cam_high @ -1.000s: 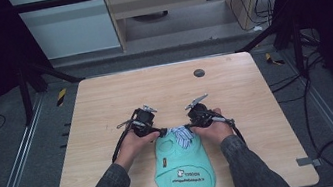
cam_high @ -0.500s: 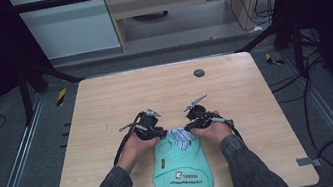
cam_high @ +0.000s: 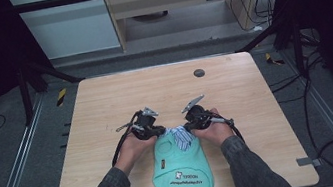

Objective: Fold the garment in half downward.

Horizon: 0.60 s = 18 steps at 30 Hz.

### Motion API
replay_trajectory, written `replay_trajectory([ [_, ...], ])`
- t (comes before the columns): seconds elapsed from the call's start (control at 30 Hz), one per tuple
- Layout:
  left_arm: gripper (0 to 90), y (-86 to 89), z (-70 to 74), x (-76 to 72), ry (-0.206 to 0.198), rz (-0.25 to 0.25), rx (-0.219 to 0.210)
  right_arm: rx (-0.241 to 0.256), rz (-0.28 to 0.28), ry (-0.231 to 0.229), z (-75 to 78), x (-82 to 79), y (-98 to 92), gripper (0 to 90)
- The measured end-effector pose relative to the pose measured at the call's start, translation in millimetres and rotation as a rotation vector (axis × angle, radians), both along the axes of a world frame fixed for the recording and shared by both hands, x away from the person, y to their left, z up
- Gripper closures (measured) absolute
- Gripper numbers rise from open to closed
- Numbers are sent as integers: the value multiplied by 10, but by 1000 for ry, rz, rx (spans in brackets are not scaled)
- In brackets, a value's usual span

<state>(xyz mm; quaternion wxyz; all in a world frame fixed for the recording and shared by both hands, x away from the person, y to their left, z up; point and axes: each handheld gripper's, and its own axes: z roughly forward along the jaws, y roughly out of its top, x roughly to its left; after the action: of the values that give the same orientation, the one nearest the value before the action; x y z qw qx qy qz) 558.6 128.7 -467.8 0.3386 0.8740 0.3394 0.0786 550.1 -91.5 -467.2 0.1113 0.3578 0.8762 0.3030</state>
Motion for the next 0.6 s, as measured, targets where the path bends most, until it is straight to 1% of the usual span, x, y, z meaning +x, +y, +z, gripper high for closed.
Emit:
replay_trajectory([
  [0.03,841,14,37,-8,-9,-1,-16,-10,13,-17,53,-14,-3,851],
  [0.07,841,14,37,-8,-9,-1,-16,-10,13,-17,53,-14,-3,851],
  [0.1,841,15,48,-15,-13,2,-24,-13,19,-24,78,-21,-7,851],
  [0.17,841,20,78,-25,-21,-2,-27,-12,25,-36,124,-36,-9,851],
  [0.2,842,21,93,-31,-24,-4,-24,-13,23,-41,145,-43,-8,850],
  [0.23,842,16,120,-45,-35,-11,-21,-11,35,-48,184,-52,-14,850],
  [0.27,841,16,120,-45,-35,-11,-21,-11,35,-48,184,-52,-14,850],
  [0.37,841,11,168,-63,-56,-19,-15,-13,51,-66,249,-74,-23,850],
  [0.43,841,16,195,-65,-63,-24,-14,-13,55,-67,274,-80,-25,850],
  [0.53,841,17,221,-68,-71,-27,-18,-10,58,-74,298,-83,-30,850],
  [0.6,841,21,276,-68,-85,-33,-19,-7,67,-86,343,-86,-39,849],
])
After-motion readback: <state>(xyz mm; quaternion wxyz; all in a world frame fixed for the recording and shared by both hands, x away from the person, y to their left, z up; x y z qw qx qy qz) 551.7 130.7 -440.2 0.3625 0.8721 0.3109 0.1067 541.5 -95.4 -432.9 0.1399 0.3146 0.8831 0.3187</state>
